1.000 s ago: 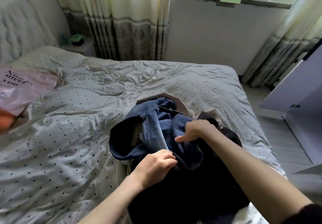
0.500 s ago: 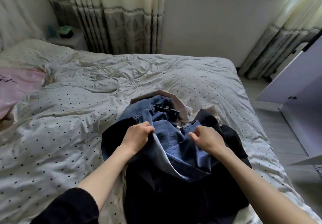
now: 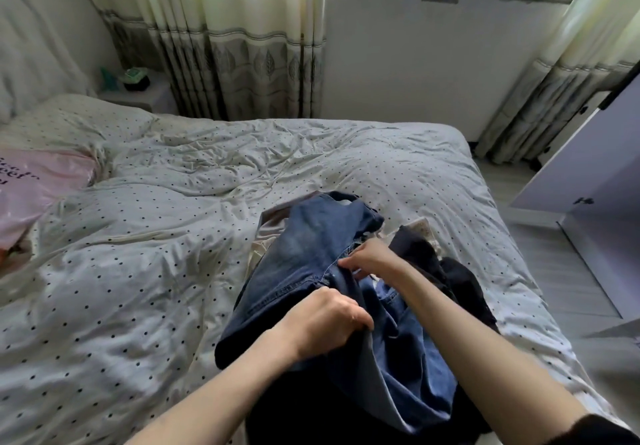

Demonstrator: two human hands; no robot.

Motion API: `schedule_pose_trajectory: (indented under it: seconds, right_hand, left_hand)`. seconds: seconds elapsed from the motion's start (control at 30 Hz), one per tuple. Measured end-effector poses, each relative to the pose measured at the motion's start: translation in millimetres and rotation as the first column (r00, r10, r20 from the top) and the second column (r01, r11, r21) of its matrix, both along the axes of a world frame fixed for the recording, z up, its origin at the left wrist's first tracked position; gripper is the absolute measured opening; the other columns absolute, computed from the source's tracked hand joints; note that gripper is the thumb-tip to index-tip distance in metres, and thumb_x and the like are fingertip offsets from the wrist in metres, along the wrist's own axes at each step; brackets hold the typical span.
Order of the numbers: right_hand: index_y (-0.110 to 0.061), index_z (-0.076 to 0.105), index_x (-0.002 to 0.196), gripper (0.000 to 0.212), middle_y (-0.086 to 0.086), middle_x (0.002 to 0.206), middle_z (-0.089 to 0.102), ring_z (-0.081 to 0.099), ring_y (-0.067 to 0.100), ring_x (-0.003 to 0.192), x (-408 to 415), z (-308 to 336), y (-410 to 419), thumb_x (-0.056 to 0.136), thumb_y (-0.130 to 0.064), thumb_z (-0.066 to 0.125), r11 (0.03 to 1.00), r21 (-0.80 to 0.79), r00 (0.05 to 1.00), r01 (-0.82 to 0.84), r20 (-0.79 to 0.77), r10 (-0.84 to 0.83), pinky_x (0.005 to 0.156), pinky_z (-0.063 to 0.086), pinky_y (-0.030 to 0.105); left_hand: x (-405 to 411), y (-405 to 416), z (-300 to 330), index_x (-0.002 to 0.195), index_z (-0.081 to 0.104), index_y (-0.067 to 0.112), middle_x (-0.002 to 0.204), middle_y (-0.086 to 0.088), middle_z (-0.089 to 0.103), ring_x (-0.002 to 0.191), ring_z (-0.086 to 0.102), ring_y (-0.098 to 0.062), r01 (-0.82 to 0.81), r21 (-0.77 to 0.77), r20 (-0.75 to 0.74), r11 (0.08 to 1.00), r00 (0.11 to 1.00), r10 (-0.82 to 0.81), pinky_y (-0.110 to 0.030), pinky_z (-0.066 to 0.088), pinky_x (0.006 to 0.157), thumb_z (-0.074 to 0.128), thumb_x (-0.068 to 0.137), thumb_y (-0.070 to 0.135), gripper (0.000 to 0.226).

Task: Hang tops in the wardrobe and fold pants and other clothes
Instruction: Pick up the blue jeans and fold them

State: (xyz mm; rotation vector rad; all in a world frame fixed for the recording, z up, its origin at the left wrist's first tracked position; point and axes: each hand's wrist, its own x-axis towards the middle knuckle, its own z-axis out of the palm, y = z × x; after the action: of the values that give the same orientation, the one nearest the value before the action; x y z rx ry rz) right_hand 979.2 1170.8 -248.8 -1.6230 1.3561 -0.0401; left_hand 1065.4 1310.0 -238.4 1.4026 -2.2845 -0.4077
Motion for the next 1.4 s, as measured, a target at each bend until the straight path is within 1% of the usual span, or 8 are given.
schedule_pose_trajectory:
  seconds: [0.13,0.27,0.47,0.67,0.87,1.07,1.17,1.4]
  right_hand:
    - [-0.002,0.063,0.074,0.011,0.006,0.06,0.057,0.053,0.005,0.036,-14.7,-13.6,11.6,0.078,0.007,0.068,0.985,0.078,0.976,0.153,0.146,-0.163,0.045,0.046,0.015]
    - [-0.009,0.058,0.071,0.02,0.004,0.064,0.057,0.058,0.006,0.047,-40.8,0.9,11.7,0.082,0.007,0.064,0.973,0.052,0.924,0.224,0.306,-0.229,0.051,0.046,0.014]
    - [-0.014,0.065,0.089,0.01,-0.004,0.077,0.062,0.055,0.001,0.067,-72.9,61.0,8.7,0.086,-0.004,0.063,0.93,-0.235,0.884,0.283,0.439,-0.159,0.062,0.042,0.01]
    - [-0.022,0.064,0.082,0.012,-0.015,0.081,0.058,0.058,0.012,0.074,-122.7,152.5,7.4,0.085,-0.01,0.065,0.662,-0.613,0.855,0.43,0.513,-0.08,0.08,0.05,0.029]
    - [-0.023,0.066,0.087,0.007,-0.011,0.093,0.059,0.061,0.016,0.083,-158.0,142.1,29.9,0.085,-0.018,0.061,0.315,-0.88,0.933,0.355,0.315,-0.172,0.088,0.031,0.035]
    - [-0.027,0.065,0.105,0.024,-0.004,0.117,0.064,0.055,0.024,0.112,-164.5,2.6,69.3,0.095,-0.031,0.043,0.892,-0.376,0.915,-0.253,-0.393,0.093,0.096,0.032,0.041]
    - [-0.036,0.061,0.117,0.03,-0.009,0.125,0.061,0.052,0.02,0.12,-174.9,-30.8,77.2,0.095,-0.033,0.041,0.938,-0.281,0.924,-0.202,-0.373,0.087,0.098,0.036,0.039]
    - [-0.028,0.051,0.131,0.037,-0.005,0.138,0.05,0.046,0.02,0.126,-215.3,-61.2,78.5,0.094,-0.026,0.046,0.894,-0.427,0.929,0.133,-0.261,-0.263,0.101,0.032,0.038]
  left_hand:
    - [13.0,-0.3,-11.1,0.092,0.076,0.014,0.088,-0.005,0.074,0.082,0.066,-0.01,-0.052,0.28,-0.11,0.959,0.99,0.086,-0.02,0.047,0.079,0.062,0.082,0.005,0.019]
    - [35.2,-10.3,-6.3,0.098,0.074,0.009,0.095,-0.003,0.073,0.088,0.065,-0.006,-0.271,0.17,-0.344,0.947,0.885,0.315,-0.013,0.045,0.08,0.067,0.082,0.002,0.018]
    - [39.4,-53.2,18.3,0.141,0.038,0.012,0.14,-0.002,0.042,0.131,0.038,-0.014,-0.297,0.291,-0.171,0.909,0.919,0.355,-0.014,0.023,0.105,0.07,0.083,0.028,0.069]
    - [-14.7,-62.2,64.2,0.106,0.067,0.005,0.095,-0.006,0.067,0.086,0.065,-0.026,-0.354,-0.17,-0.386,0.92,0.883,0.268,-0.039,0.052,0.077,0.066,0.084,0.004,0.022]
    - [-60.6,-53.7,81.7,0.091,0.067,0.011,0.088,-0.007,0.063,0.077,0.063,-0.033,-0.181,-0.32,-0.082,0.93,0.983,0.163,-0.034,0.044,0.061,0.057,0.085,0.02,0.015]
    - [-51.9,-3.6,-21.2,0.119,0.061,0.018,0.123,-0.006,0.054,0.118,0.049,-0.025,-0.245,0.34,0.657,0.908,0.752,-0.042,-0.038,0.041,0.091,0.046,0.092,0.017,0.031]
    - [-44.0,4.4,-36.9,0.116,0.062,0.024,0.123,-0.002,0.055,0.119,0.049,-0.022,-0.279,0.432,0.635,0.858,0.77,-0.069,-0.036,0.043,0.09,0.052,0.089,0.037,0.032]
    - [-79.0,-33.2,-38.1,0.115,0.057,0.024,0.12,0.0,0.056,0.113,0.051,-0.023,-0.195,0.074,0.569,0.978,0.814,0.119,-0.031,0.038,0.085,0.037,0.097,0.03,0.028]
